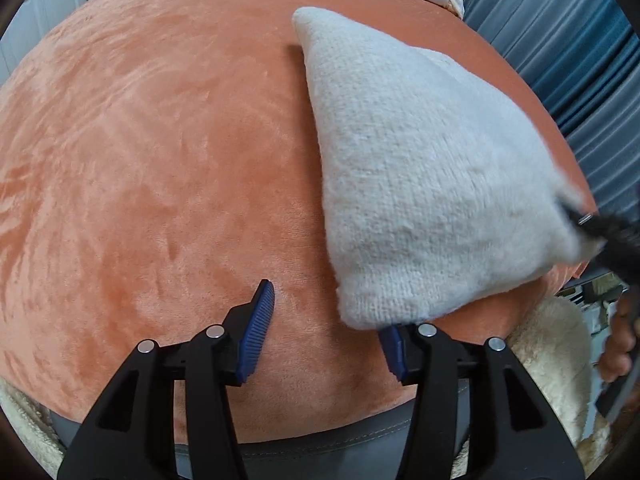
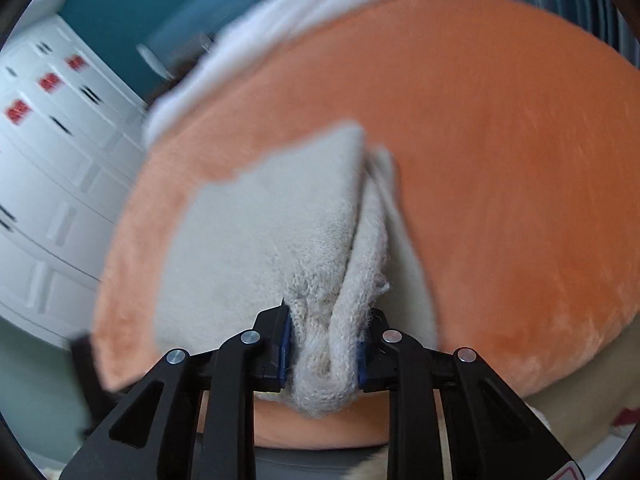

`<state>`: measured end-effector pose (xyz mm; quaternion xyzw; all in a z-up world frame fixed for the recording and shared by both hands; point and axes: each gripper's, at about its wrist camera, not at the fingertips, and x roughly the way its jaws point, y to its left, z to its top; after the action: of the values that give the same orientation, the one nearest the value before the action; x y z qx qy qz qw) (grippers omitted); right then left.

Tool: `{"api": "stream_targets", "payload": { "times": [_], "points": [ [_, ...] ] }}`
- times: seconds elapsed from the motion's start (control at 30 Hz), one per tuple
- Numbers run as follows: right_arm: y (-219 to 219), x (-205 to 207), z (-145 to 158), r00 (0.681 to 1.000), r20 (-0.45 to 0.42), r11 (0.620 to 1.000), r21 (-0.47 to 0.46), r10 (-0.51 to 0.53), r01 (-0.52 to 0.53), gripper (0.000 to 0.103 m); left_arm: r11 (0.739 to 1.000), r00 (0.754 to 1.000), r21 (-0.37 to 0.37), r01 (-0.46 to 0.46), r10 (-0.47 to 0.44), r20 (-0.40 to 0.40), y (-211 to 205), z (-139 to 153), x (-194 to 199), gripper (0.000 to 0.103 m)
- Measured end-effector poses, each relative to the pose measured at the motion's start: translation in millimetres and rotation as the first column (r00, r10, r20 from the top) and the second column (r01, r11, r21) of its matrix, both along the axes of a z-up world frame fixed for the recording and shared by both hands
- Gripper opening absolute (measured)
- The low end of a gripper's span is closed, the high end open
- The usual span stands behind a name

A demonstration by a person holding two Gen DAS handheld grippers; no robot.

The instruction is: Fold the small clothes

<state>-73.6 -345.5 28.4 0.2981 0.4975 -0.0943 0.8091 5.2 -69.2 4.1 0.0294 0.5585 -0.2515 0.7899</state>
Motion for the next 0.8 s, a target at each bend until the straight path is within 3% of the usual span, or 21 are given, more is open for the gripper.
{"api": "stream_targets", "payload": {
  "times": [0.03, 0.1, 0.2, 0.33, 0.4, 0.53, 0.57, 0.6, 0.73, 0.8],
  "points": [
    [-2, -6, -8, 1.000, 0.016, 0.999, 0.043, -0.018, 0.018, 0.023, 0.999, 1.000, 0.027, 0.018, -0.018, 0.022, -4, 1, -3, 0.049],
    [-4, -9, 2, 0.998, 0.052, 0.997, 0.069, -0.042, 0.038, 0.029, 0.998, 0.999, 0.044, 0.040, -0.041, 0.035, -7, 5, -9, 0.047],
    [-5, -16, 29, 0.994, 0.073, 0.997, 0.003, -0.081, 0.081, 0.042, 0.999, 0.999, 0.011, 0.040, -0.040, 0.017, 0, 16, -14, 0.047],
    [0, -13, 57, 0.989, 0.132, 0.997, -0.026, -0.071, 0.075, 0.043, 0.998, 0.998, -0.028, 0.047, -0.046, 0.035, 8, 37, -21, 0.048],
    [0, -3, 53, 0.992, 0.120, 0.999, -0.033, -0.029, 0.034, 0.044, 0.997, 0.998, -0.062, 0.043, -0.040, 0.052, 8, 50, -24, 0.054],
    [0, 15, 17, 1.000, 0.015, 0.999, -0.036, 0.012, -0.012, 0.044, 0.993, 0.995, -0.103, 0.058, -0.049, 0.088, -8, 71, -23, 0.062],
    [-5, 8, 15, 1.000, 0.011, 0.999, -0.039, 0.015, -0.015, 0.038, 0.992, 0.994, -0.109, 0.062, -0.052, 0.092, -13, 74, -22, 0.064],
    [-3, 10, 17, 1.000, 0.018, 0.998, -0.054, 0.021, -0.020, 0.021, 0.991, 0.994, -0.117, 0.067, -0.057, 0.088, -19, 75, -20, 0.064],
    [-7, -1, 67, 0.982, 0.185, 0.996, -0.084, 0.028, -0.013, 0.017, 0.993, 0.994, -0.089, 0.082, -0.075, 0.081, -46, 66, -12, 0.064],
    [-15, -10, 78, 0.976, 0.219, 0.996, -0.091, 0.015, 0.005, 0.017, 0.994, 0.994, -0.069, 0.083, -0.077, 0.078, -53, 58, -11, 0.064]
  ]
}}
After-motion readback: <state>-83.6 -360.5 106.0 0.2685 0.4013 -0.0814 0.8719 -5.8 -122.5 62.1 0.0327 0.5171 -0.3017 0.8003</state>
